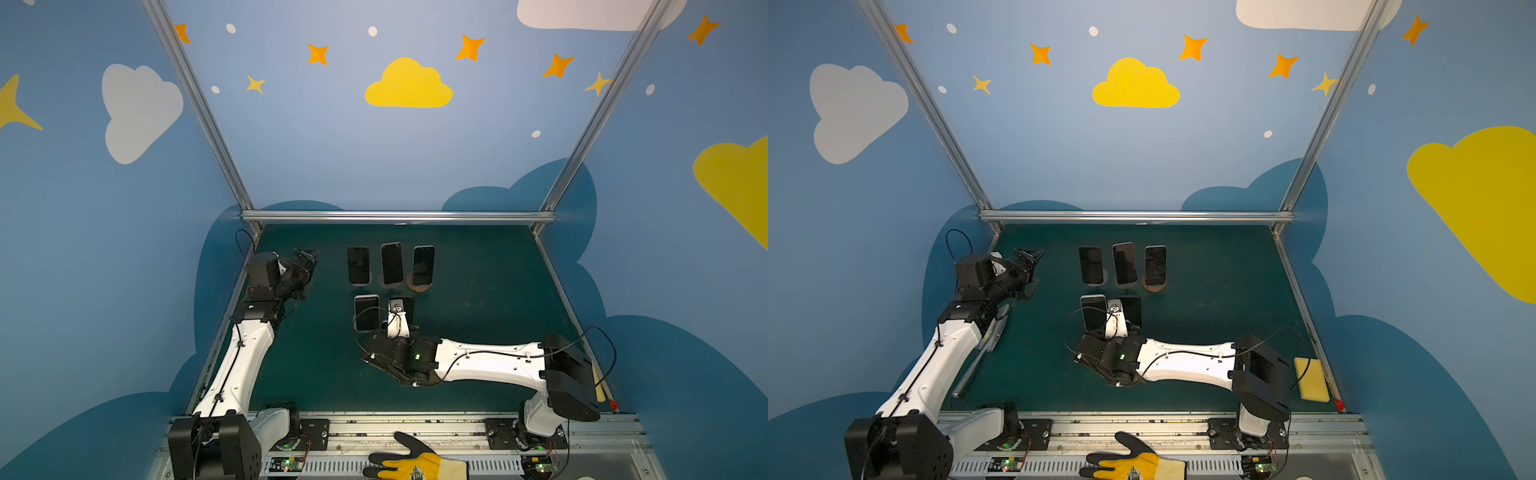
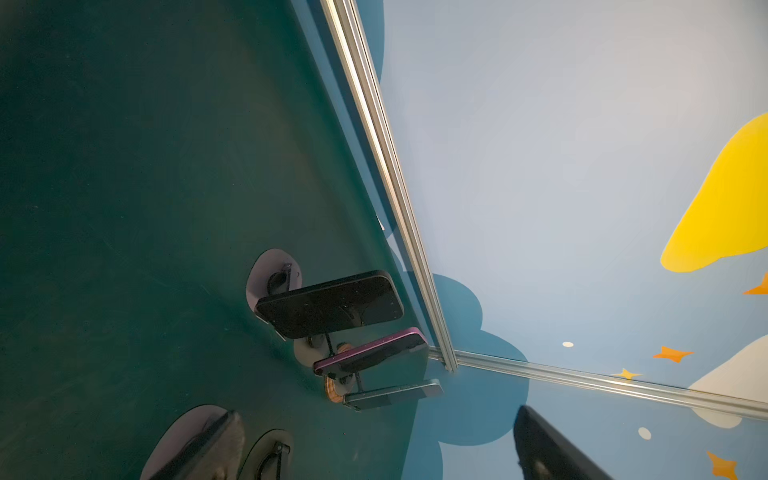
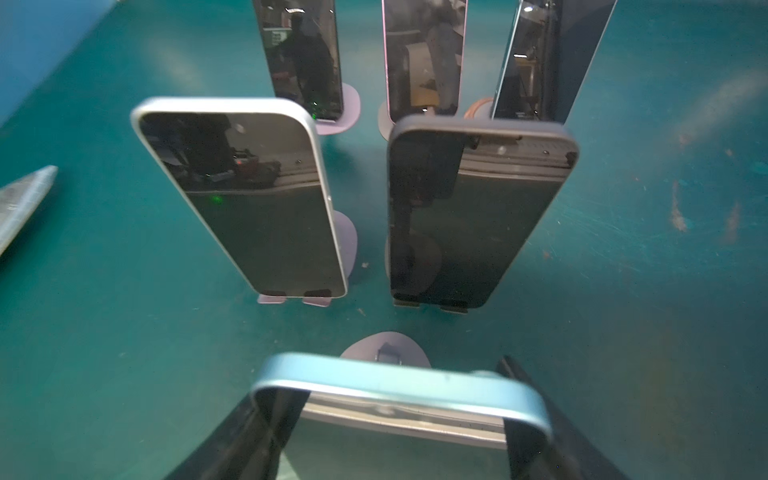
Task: Remove the phone from the phone stand
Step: 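Lift the light-blue phone off its stand with the right gripper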
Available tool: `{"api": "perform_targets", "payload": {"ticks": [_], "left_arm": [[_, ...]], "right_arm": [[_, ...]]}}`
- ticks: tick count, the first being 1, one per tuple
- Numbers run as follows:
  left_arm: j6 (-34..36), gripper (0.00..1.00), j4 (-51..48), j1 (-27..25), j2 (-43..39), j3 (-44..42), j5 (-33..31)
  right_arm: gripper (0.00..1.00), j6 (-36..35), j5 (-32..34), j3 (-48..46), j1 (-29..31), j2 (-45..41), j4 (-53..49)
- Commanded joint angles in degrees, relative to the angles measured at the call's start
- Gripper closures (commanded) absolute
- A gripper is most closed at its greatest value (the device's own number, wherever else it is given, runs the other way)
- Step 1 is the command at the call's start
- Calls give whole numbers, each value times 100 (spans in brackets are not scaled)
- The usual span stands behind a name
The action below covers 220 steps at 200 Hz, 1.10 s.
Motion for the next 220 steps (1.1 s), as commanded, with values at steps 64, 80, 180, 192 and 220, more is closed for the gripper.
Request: {"api": "perform_targets", "payload": {"ticks": [64,80,180,192,220], "left_arm": [[206,0,222,-126,30,-1,128],[277,0,165,-162,-1,7,39],[799,0,-221,-705,-45,353,-405],[714,0,-261,-771,-60,470,-509],[286,0,-99,-1190,-10,891,-923]], "right_arm": [[40,-193,467,-369,144,-948,-140],[41,-187,538,-414,152,-1108,-371],[42,-859,536,-1450,-274,-2974,-984],[42,-983,416,-1631,-422,-3269,-1026],[42,-1413,98,-2003,-995,-3861,-926]]}}
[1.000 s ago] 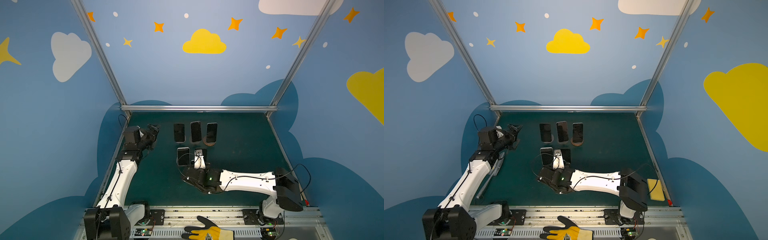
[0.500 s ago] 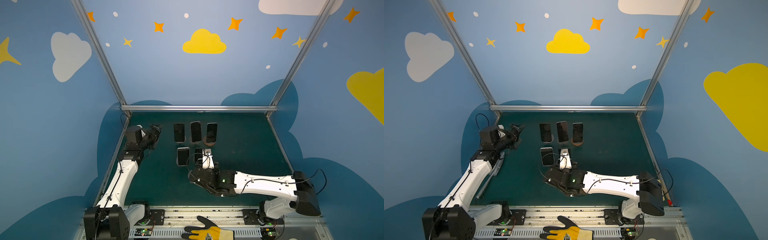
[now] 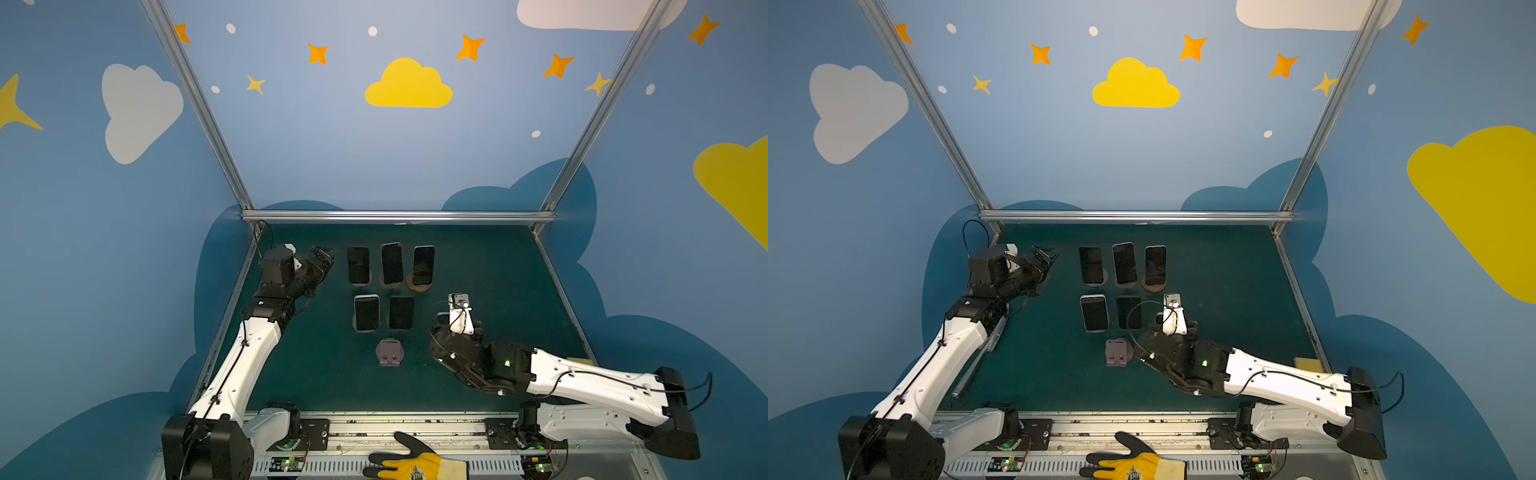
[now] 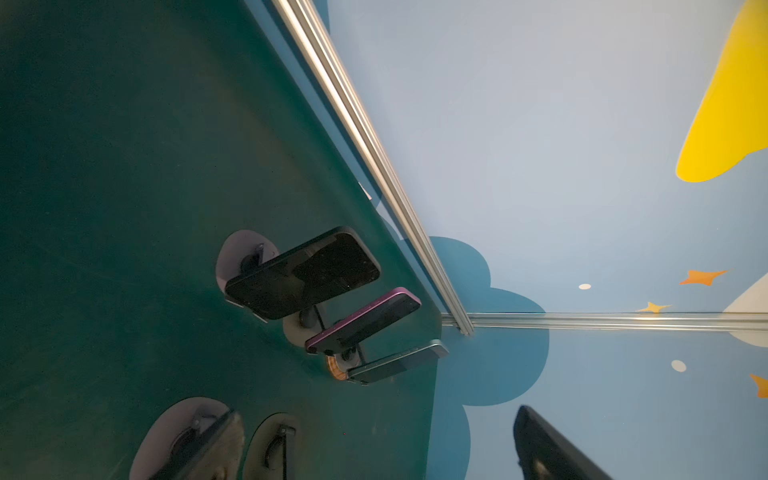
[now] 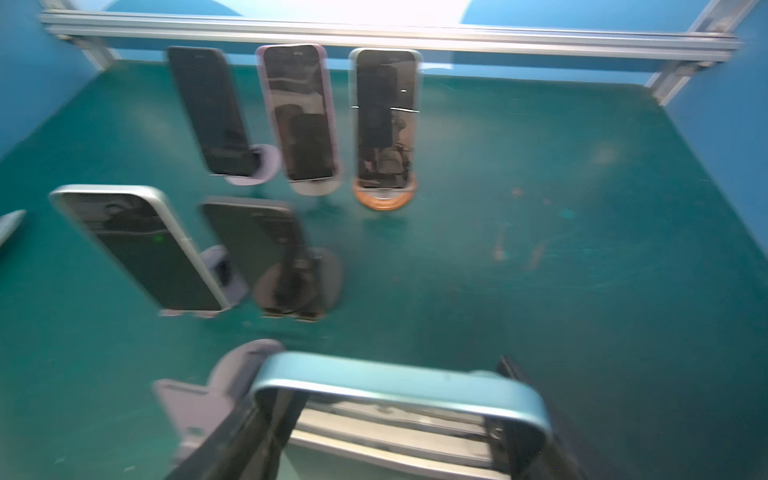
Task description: Remove the phone from the phone stand
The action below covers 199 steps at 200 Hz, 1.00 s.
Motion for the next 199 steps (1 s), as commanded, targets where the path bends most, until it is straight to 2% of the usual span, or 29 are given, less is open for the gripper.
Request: {"api": "perform_targets", "payload": {"ticks": [1,29,45,65,85,136,161,199], "left_arm": [[-211,0,87,-349,-8,508,-491],[134,0,2,-1153,599,1535,-748],[415,0,-146,-1464,1078,2173,-548],[781,0,-345,-1739,1574,2859,-222],[1283,0,-512,-1924,1838,3225,4],[2136,0,476,-2039,1270,2147,-64],[2507,0,392,-2066,833,1813,-346],[3159,0,632,-2171,317,1241,-1107]], "right_arm": [[42,-524,-268,-219,-416,-433,25],[42,-1263,-745,-387,-1232,-661,513],[41,-1877,-1304,-419,-1732,-688,929],[41,-2212,-2073,-312,-2452,-691,1179],[42,-2460,-2561,-161,-3123,-588,1248],[41,-2842,-3152,-33,-4187,-130,1748],[41,-3183,-3514,30,-4602,167,2133],[41,-3564,-4139,427,-5243,693,2235]]}}
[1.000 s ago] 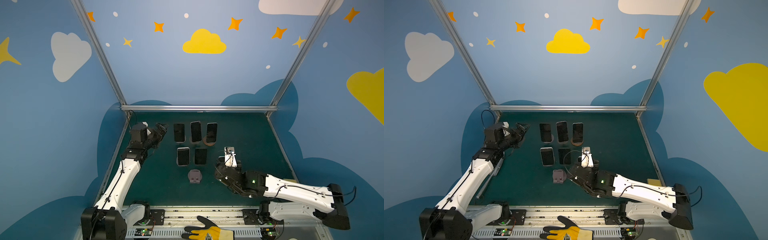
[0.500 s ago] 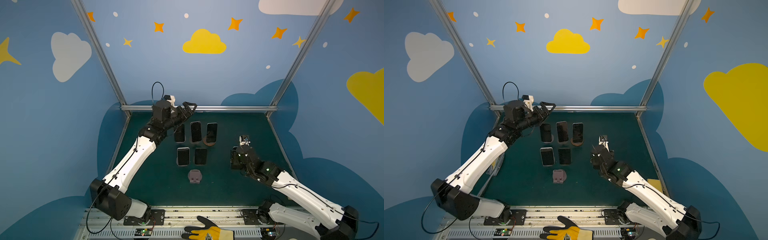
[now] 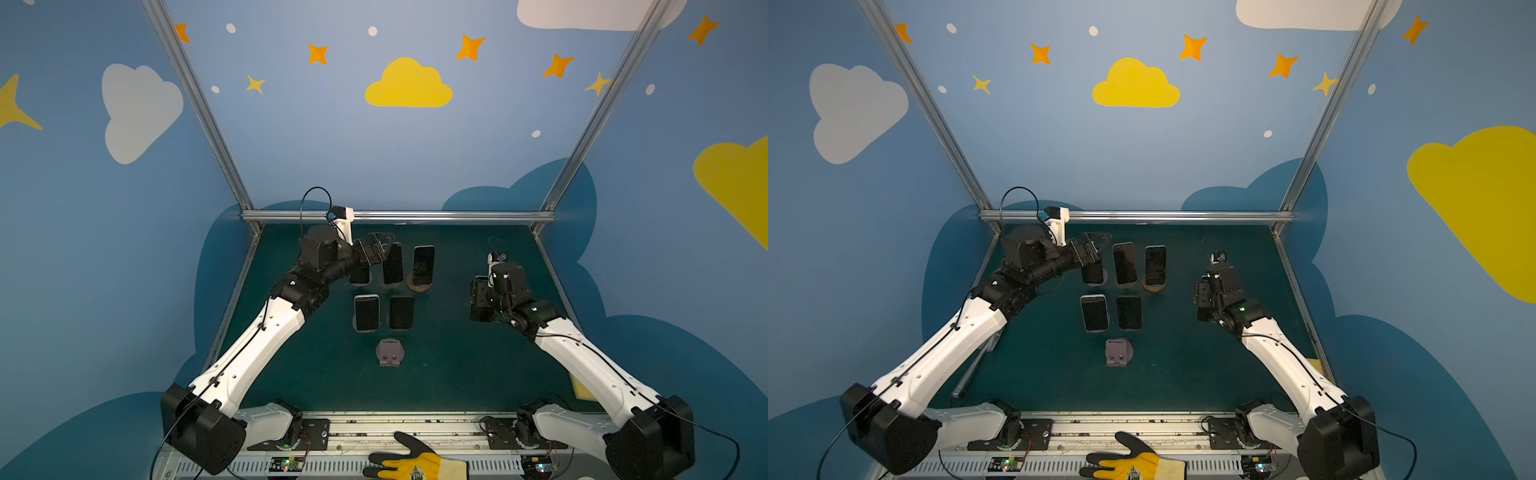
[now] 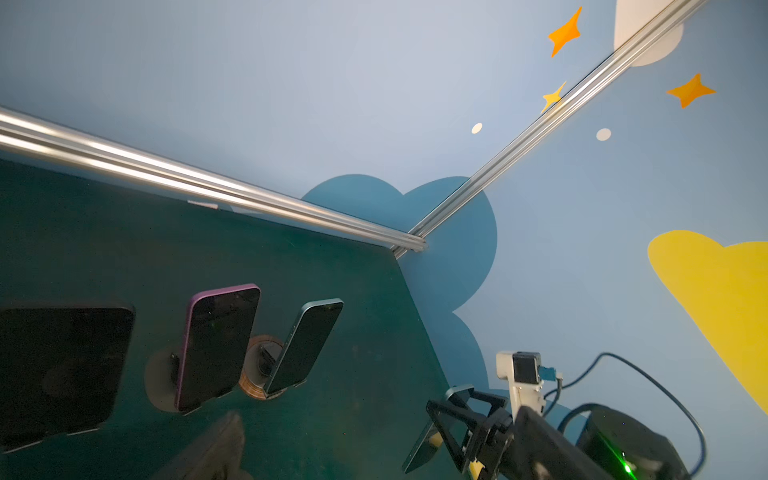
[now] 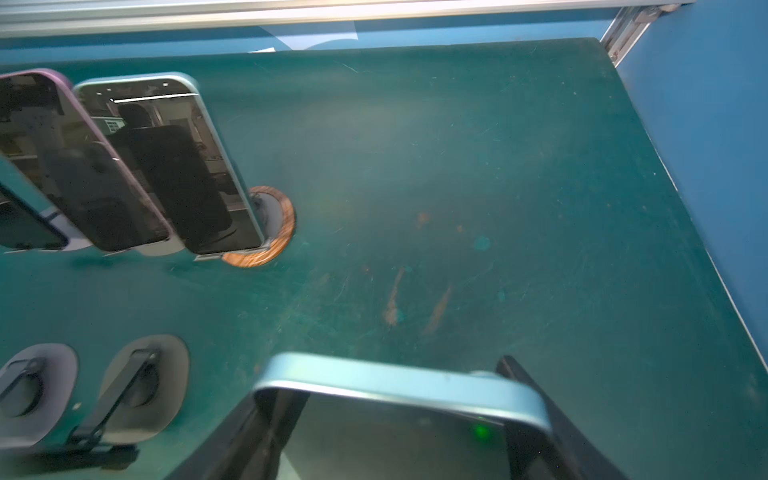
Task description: Remove the phone from the phone stand
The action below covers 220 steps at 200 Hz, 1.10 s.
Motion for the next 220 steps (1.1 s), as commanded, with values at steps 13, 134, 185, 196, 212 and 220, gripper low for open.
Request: {"api": "perform_targets", "payload": {"ticks": [13,134,185,196,212,220], "left_arm": [[821,0,544,-137,-497,-585,-808],[850,0,508,-229,-1156,-1239,-3036],[849,0,509,-232,-1143,-1244,-2952],[779,0,489,-231,-1124,-1235,-2885],[643,0,498,-231,-1087,-1252,-2776],[554,0,474,-228,-1068,-1244,-2726]], "right_arm": [[41,-425,-649,659,-442,402,416],[42,-719,-1030,2123,-854,2726,261],[42,-374,-1288,2544,-945,3360,-12],[41,-363,-1266,2661,-951,3520,-127],[41,-363,-1303,2923,-963,3759,-474],[41,-360,-1408,3113,-989,3871,-756]]}}
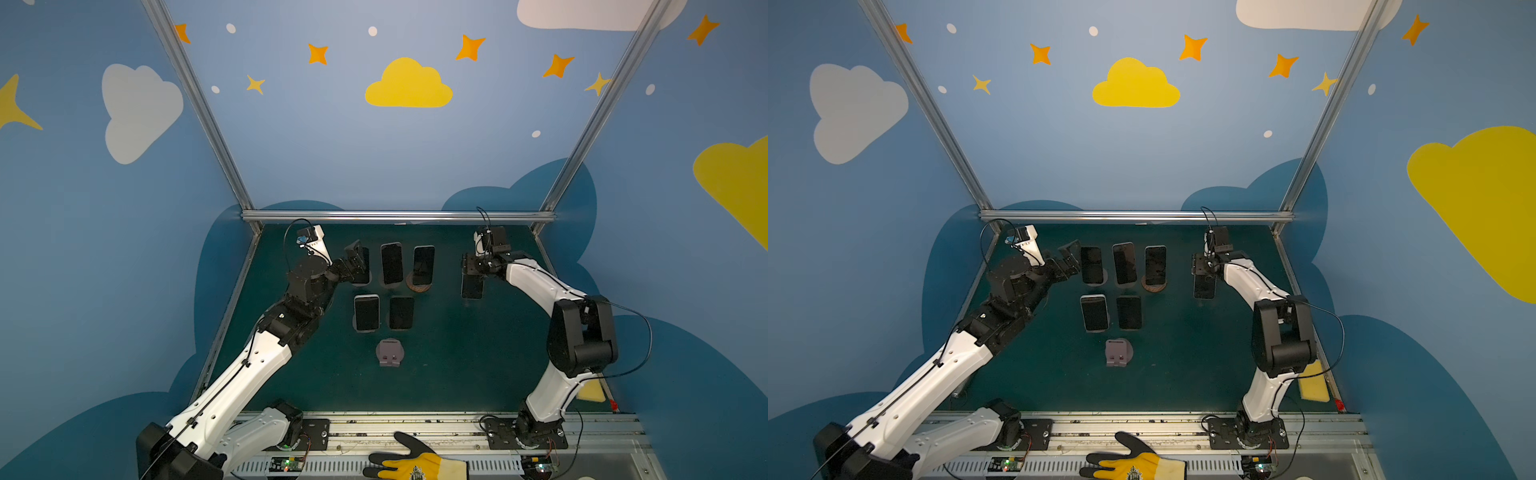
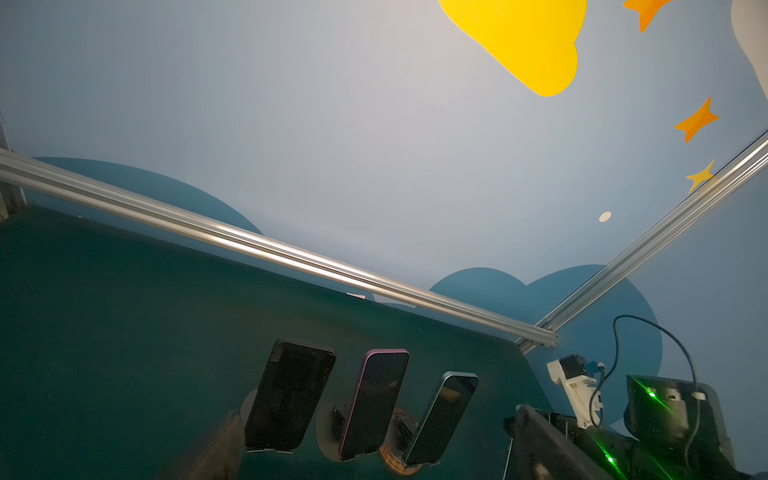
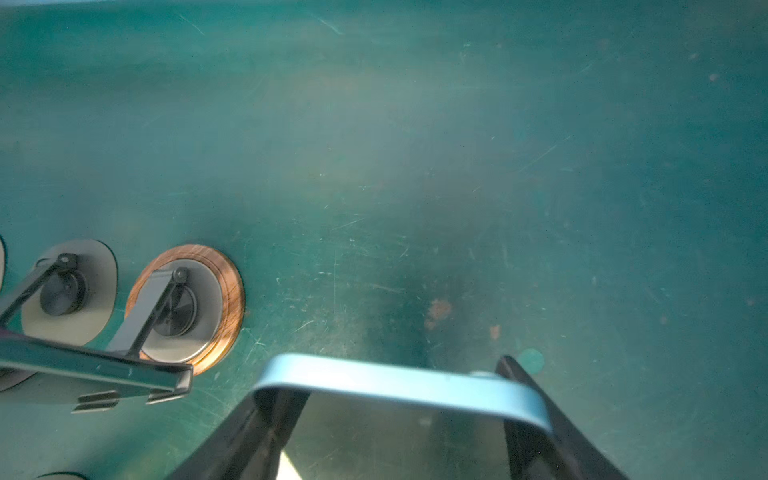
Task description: Remove the phone from the phone stand
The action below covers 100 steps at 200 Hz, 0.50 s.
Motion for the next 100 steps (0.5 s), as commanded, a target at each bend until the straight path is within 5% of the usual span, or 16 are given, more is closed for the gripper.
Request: {"api": "perform_targets", "payload": {"ticks": [1,45,100], "left_arm": [[-175,0,-63,4,48,137,173],[-372,0,-163,15,145,220,412],[-471,0,-199,45,203,248,537]], "right_arm": [[41,104,-234,540,-57,261,-603],[41,311,-670,1620,-208,979,-2029],[41,268,-476,1703,-232,1240,-2187]]}}
